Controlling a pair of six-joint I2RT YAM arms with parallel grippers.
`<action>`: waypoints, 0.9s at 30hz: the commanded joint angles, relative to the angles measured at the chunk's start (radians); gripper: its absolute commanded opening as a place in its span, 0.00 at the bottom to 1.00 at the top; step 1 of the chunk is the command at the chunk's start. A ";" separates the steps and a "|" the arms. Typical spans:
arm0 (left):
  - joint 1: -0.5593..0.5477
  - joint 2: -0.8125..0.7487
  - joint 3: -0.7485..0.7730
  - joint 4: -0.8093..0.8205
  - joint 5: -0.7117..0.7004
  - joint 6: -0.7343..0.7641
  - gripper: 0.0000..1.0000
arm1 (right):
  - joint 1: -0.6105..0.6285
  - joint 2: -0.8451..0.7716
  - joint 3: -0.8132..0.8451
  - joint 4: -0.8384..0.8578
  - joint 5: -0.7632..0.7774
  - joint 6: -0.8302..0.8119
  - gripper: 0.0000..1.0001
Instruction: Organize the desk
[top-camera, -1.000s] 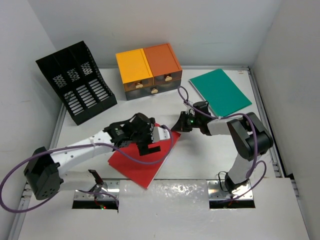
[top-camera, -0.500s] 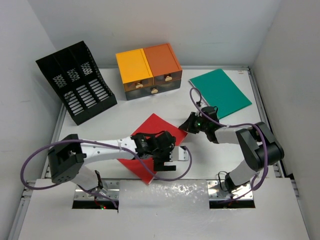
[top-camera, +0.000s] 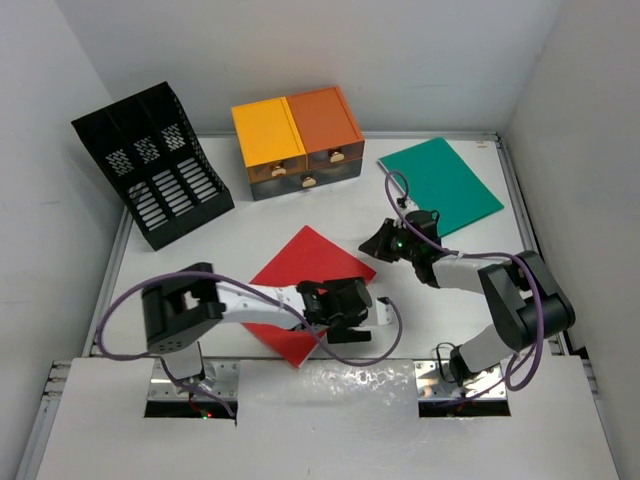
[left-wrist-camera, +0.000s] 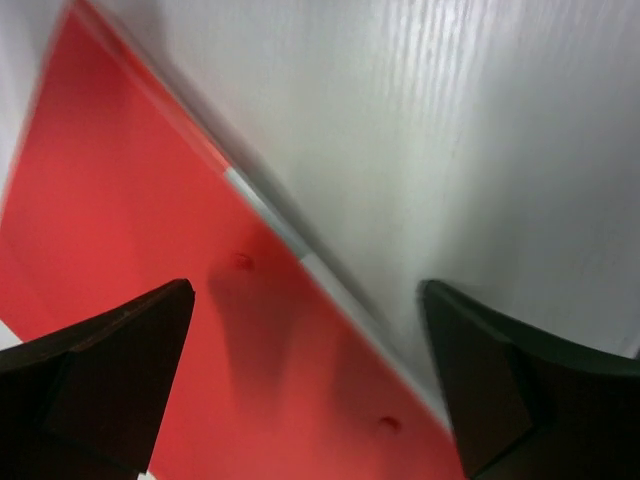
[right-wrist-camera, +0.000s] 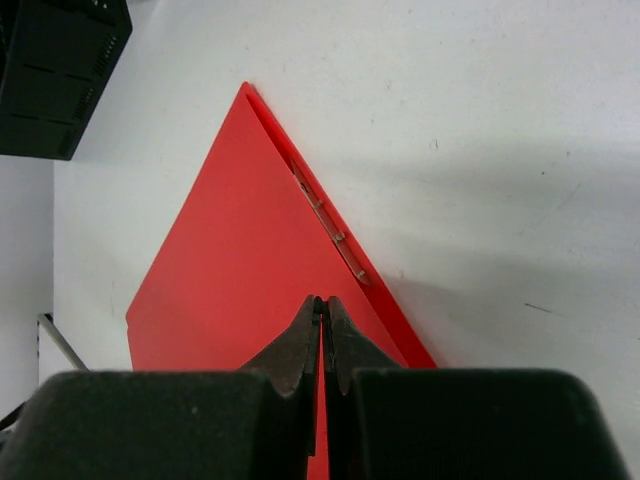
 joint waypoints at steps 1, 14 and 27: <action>-0.050 0.095 0.033 0.040 -0.202 -0.015 1.00 | 0.007 -0.037 -0.004 0.049 0.027 -0.001 0.00; -0.049 0.014 -0.009 -0.015 -0.249 0.005 0.99 | 0.004 -0.003 0.162 -0.313 -0.024 -0.292 0.56; -0.032 0.000 -0.120 0.029 -0.255 0.000 0.94 | 0.005 0.228 0.234 -0.278 -0.226 -0.267 0.56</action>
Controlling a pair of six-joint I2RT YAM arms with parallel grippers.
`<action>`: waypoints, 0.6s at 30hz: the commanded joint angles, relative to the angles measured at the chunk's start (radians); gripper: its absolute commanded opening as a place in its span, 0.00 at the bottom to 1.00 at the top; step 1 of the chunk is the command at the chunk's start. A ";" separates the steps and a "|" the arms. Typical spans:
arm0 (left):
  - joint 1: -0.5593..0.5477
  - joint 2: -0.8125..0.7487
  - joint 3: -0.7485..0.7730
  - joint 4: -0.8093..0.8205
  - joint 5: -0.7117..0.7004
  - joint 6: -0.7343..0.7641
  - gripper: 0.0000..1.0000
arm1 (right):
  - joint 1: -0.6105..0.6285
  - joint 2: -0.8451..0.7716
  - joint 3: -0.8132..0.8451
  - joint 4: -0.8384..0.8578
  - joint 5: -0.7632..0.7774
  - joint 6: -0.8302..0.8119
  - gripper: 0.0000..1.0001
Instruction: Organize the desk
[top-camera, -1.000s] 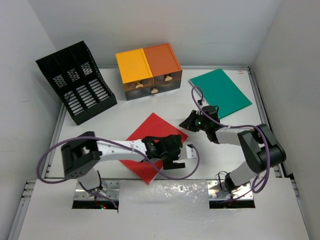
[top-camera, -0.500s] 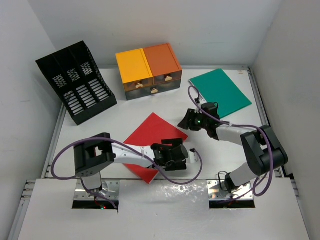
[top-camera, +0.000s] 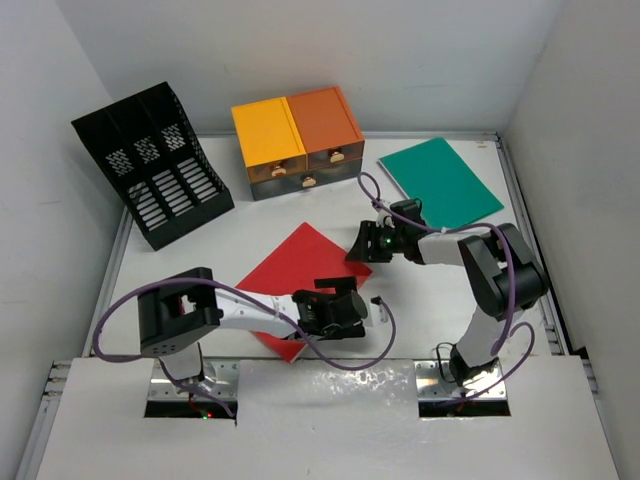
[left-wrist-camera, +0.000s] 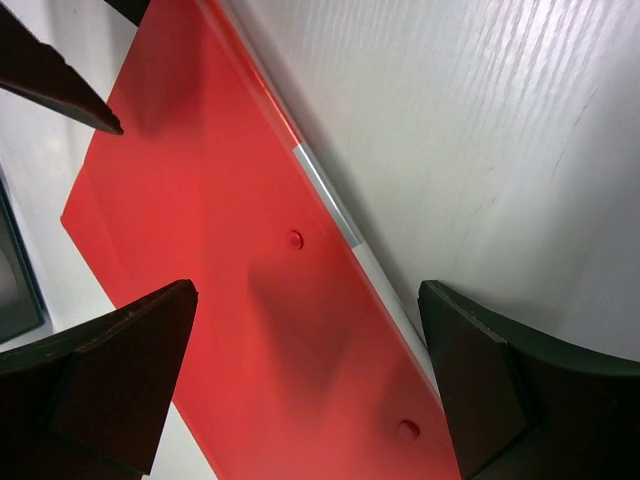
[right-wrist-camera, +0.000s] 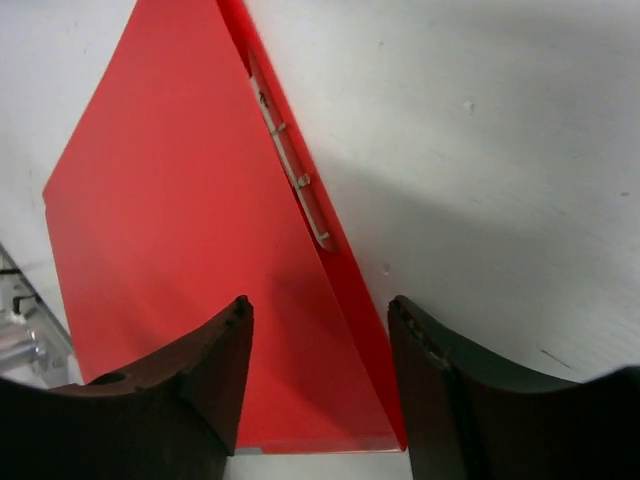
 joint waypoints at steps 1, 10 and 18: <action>0.019 -0.012 -0.049 -0.051 0.019 0.003 0.94 | 0.008 0.033 0.017 0.025 -0.076 0.001 0.54; 0.044 -0.012 -0.082 0.007 0.006 0.021 0.94 | 0.011 0.031 -0.006 0.071 -0.153 0.035 0.37; 0.096 -0.047 -0.138 0.052 0.000 0.043 0.94 | 0.012 0.031 -0.055 0.156 -0.254 0.098 0.26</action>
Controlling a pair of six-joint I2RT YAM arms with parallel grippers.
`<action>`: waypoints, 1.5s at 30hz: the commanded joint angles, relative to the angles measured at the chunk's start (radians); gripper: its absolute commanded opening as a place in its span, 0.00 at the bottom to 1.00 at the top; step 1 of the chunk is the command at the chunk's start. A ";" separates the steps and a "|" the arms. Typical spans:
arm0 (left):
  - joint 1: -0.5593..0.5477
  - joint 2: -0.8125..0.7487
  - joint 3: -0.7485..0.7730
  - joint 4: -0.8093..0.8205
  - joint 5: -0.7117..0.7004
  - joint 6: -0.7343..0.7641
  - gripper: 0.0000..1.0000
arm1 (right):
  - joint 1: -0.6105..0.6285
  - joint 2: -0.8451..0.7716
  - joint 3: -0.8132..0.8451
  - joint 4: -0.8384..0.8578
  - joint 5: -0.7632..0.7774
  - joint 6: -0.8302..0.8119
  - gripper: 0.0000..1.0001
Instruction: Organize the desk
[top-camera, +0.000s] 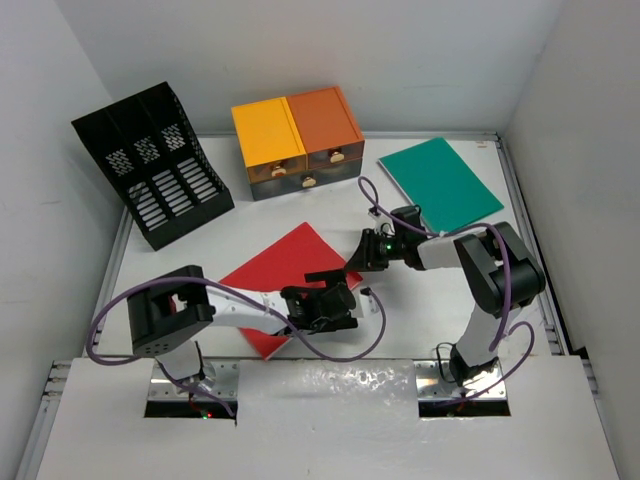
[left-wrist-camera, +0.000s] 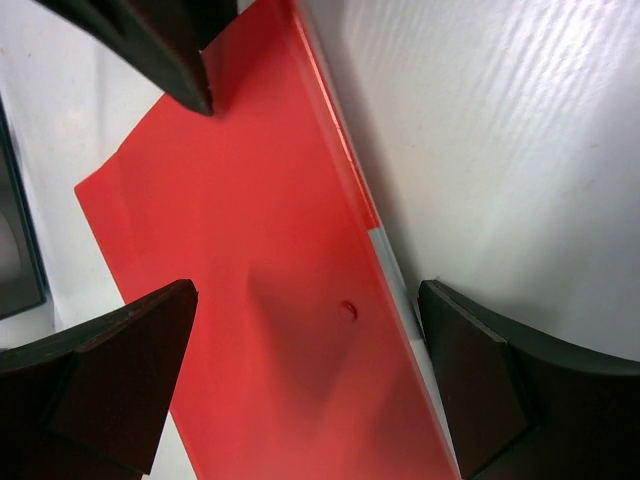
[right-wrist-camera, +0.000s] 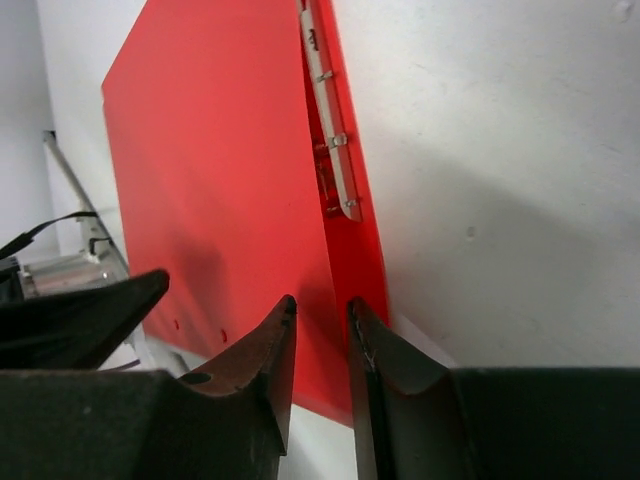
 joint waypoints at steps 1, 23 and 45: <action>0.037 0.003 -0.054 -0.041 0.005 0.018 0.94 | 0.009 0.008 -0.008 0.075 -0.082 0.036 0.25; 0.066 -0.083 -0.102 -0.055 -0.032 0.080 1.00 | 0.057 0.002 -0.057 0.414 -0.133 0.293 0.00; 0.079 -0.141 -0.166 0.045 -0.279 0.109 0.06 | 0.152 -0.119 -0.022 0.310 -0.067 0.267 0.00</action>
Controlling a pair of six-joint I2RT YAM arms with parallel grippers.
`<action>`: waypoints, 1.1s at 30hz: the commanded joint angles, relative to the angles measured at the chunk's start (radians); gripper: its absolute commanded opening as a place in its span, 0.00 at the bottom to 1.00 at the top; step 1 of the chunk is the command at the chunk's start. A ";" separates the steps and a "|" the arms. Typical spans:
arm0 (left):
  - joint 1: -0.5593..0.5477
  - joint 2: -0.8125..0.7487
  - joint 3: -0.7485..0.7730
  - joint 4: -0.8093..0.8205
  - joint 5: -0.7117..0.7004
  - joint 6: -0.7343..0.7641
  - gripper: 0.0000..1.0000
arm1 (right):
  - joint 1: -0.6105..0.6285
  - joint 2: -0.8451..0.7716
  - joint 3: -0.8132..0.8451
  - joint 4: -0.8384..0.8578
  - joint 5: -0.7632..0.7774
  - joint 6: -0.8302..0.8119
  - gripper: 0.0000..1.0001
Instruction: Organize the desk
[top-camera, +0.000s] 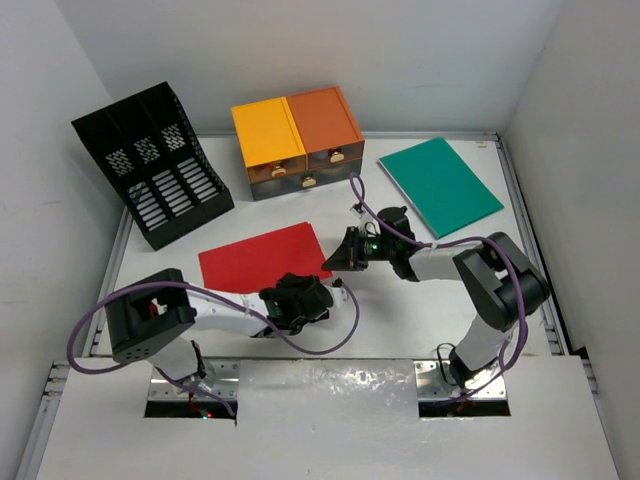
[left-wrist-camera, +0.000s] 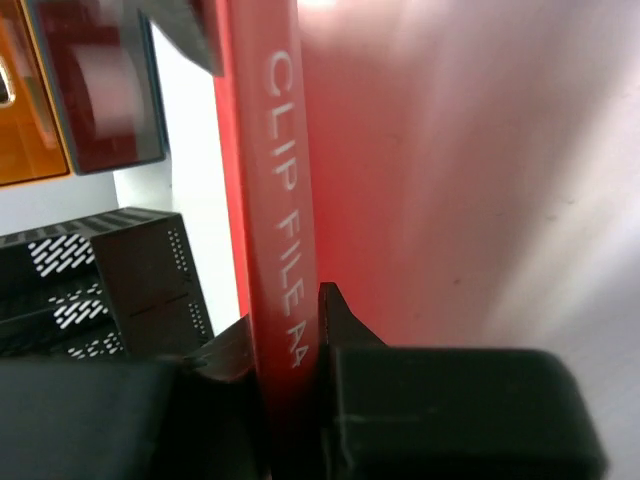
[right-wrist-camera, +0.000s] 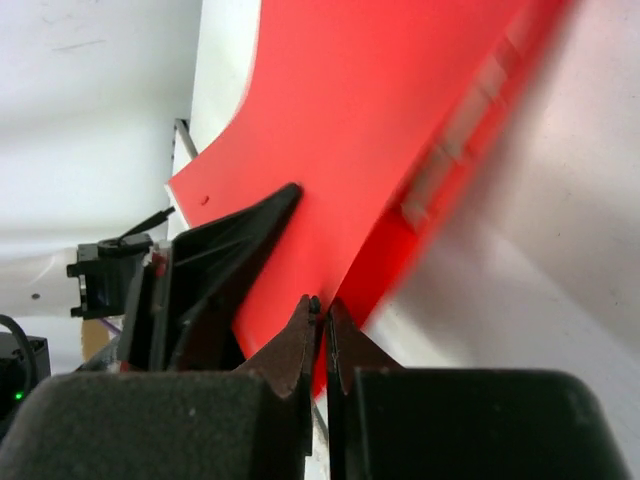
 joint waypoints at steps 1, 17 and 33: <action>0.013 -0.043 0.006 0.009 0.004 0.001 0.00 | 0.005 -0.045 0.022 0.046 -0.012 -0.007 0.00; 0.283 -0.488 0.238 -0.116 0.280 -0.017 0.00 | -0.054 -0.548 0.083 -0.543 0.511 -0.373 0.99; 0.363 -0.719 0.445 0.217 -0.200 0.059 0.00 | -0.057 -0.564 0.050 -0.516 0.522 -0.365 0.99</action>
